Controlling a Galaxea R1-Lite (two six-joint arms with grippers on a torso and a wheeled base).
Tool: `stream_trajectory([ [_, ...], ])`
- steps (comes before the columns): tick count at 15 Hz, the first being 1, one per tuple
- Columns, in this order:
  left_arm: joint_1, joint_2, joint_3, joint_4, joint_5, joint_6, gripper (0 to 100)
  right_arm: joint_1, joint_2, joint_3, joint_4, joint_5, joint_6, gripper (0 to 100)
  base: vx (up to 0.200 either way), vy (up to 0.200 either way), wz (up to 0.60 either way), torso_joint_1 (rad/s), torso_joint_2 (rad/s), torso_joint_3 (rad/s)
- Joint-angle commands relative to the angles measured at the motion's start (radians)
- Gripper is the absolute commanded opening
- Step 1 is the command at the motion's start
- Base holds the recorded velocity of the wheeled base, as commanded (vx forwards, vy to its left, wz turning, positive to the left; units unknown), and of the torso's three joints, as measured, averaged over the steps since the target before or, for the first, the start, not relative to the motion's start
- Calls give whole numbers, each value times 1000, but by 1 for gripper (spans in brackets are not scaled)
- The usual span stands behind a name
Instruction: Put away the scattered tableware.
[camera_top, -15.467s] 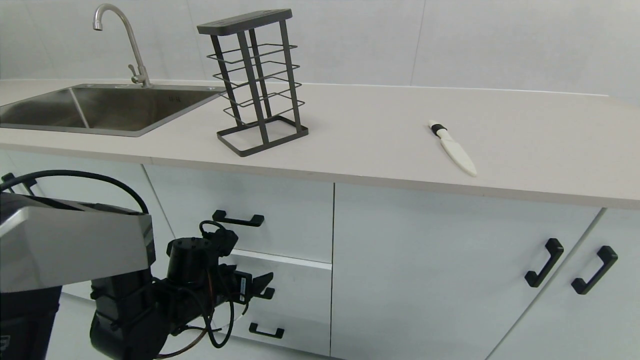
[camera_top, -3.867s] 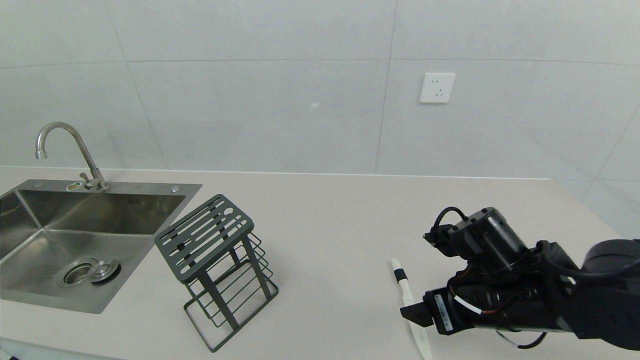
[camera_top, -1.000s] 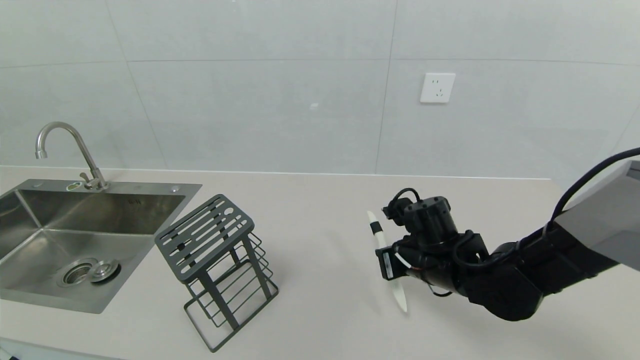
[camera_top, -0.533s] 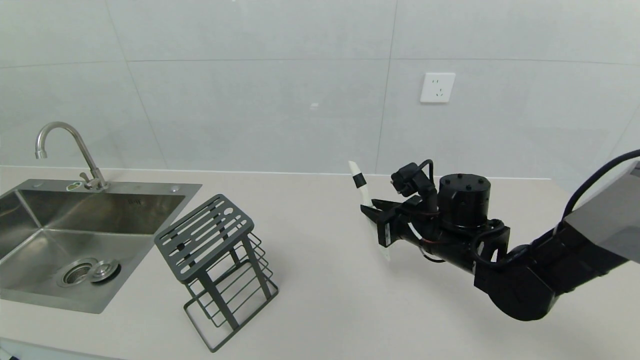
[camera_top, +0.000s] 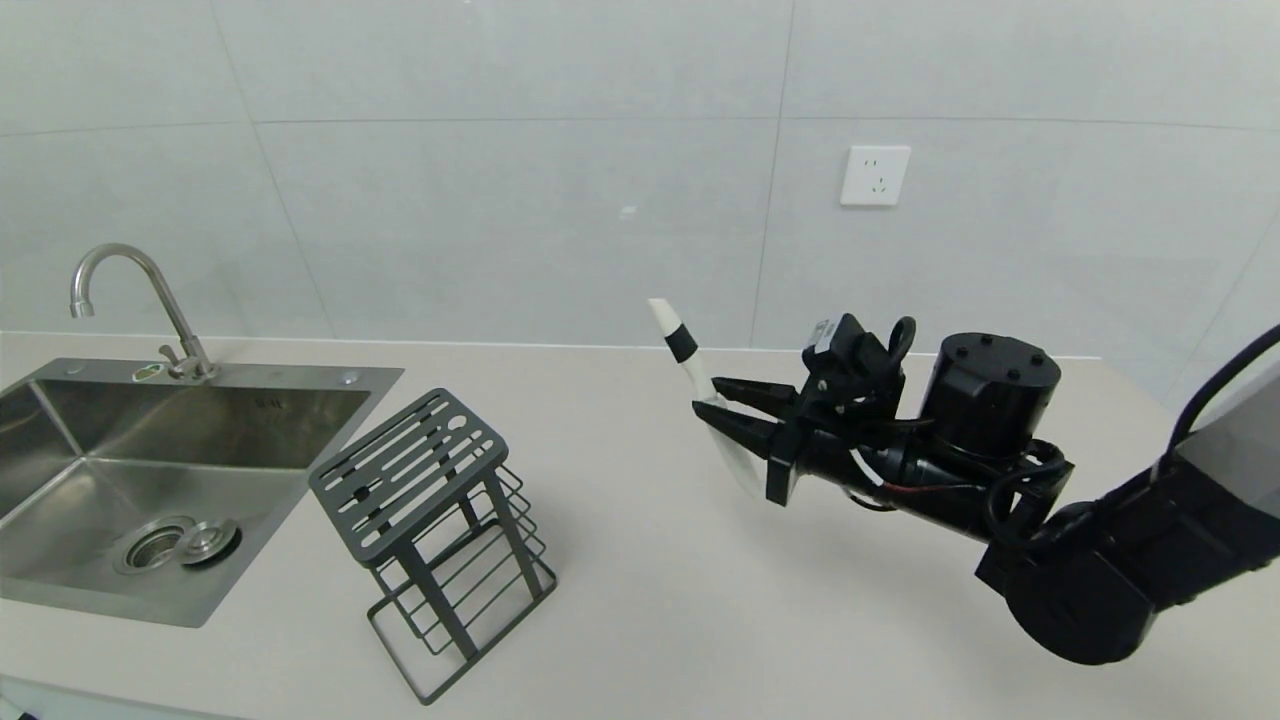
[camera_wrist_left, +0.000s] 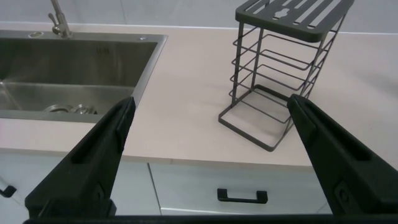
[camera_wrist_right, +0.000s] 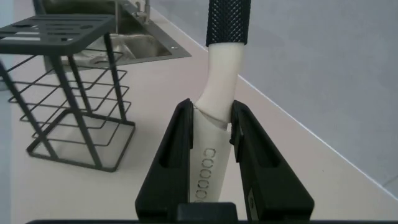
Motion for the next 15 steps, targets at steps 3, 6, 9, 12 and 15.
stream_trajectory([
  [3, 1, 1, 0, 0, -6, 20, 100, 10, -89, 69, -2, 58, -28, 0, 0, 0, 0, 0, 0, 0],
  [6, 1, 1, 0, 1, -9, 34, 100, 10, -136, 101, -1, 93, -45, 0, 0, 0, 0, 0, 0, 0],
  [9, 1, 1, 0, 0, -26, 2, 100, 32, -184, 170, -1, 99, -62, 0, 0, 0, 0, 0, 0, 0],
  [12, 2, 1, 0, -2, -30, -1, 100, 38, -212, 213, -1, 118, -68, 0, 0, 0, 0, 0, 0, 0],
  [15, 14, 27, -155, -194, -52, -9, 100, 47, -270, 307, 1, 126, -94, 0, 0, 0, 0, 0, 0, 0],
])
